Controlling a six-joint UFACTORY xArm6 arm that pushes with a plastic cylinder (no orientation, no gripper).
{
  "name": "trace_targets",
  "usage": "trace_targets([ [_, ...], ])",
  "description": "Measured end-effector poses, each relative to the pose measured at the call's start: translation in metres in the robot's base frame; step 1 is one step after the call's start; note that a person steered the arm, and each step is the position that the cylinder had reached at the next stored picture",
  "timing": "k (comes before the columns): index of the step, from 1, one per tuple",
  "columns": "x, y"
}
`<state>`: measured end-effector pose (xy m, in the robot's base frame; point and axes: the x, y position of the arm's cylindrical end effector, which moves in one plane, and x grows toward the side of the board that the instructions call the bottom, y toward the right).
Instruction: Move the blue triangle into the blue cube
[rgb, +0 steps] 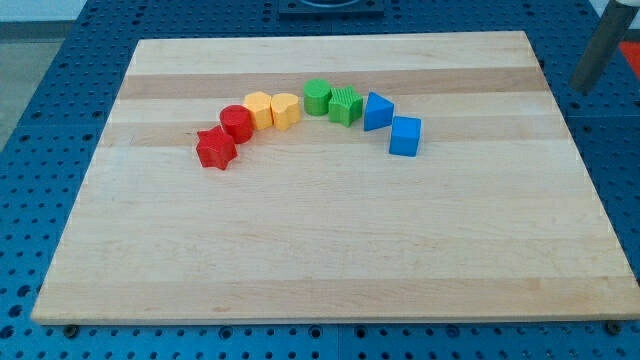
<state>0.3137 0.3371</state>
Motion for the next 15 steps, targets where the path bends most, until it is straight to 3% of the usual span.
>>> trace_targets([
  [1, 0.0, -0.01],
  [3, 0.014, -0.13],
  [5, 0.024, -0.168],
  [6, 0.025, -0.246],
  [7, 0.021, -0.253],
  [8, -0.007, -0.298],
  [9, -0.007, -0.298],
  [13, 0.112, -0.252],
  [14, 0.112, -0.252],
  [15, 0.119, -0.317],
])
